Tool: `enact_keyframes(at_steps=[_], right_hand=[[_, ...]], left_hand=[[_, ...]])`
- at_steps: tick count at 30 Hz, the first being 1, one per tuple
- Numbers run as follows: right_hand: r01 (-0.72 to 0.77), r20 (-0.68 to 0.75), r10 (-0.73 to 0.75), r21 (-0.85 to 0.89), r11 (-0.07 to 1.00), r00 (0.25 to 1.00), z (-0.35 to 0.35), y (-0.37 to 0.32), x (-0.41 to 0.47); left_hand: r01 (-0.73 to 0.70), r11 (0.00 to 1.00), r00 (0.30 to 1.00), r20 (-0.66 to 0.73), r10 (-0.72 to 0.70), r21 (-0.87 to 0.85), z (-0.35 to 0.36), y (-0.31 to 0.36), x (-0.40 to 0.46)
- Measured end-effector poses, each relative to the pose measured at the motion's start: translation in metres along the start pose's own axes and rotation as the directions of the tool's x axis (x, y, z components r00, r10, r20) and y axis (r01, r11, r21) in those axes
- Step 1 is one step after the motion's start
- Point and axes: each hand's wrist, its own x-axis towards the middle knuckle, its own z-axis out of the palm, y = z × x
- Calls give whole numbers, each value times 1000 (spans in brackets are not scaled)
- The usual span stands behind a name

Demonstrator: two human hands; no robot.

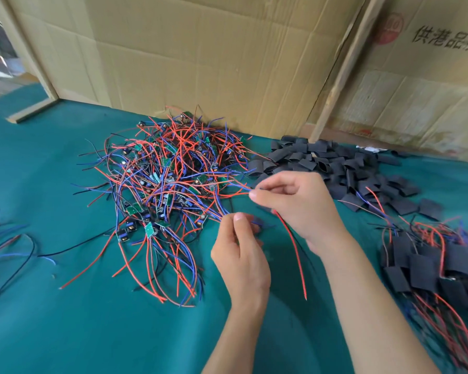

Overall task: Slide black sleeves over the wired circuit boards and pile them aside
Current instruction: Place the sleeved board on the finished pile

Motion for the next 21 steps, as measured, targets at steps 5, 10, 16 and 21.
enact_keyframes(at_steps=[5,10,16,21], right_hand=[[18,141,2,-137,990,990,-6,16,-28],[-98,-6,98,23,995,995,-13,36,-27],[-97,-162,5,-562,822,987,6,67,-16],[-113,-286,-15,-423,899,958,6,73,-11]], left_hand=[[8,998,983,184,-21,69,0,1,-1],[40,989,987,148,-61,141,-1,0,0],[47,984,986,152,-74,171,2,-1,-3],[81,984,981,160,-107,161,1,0,-3]])
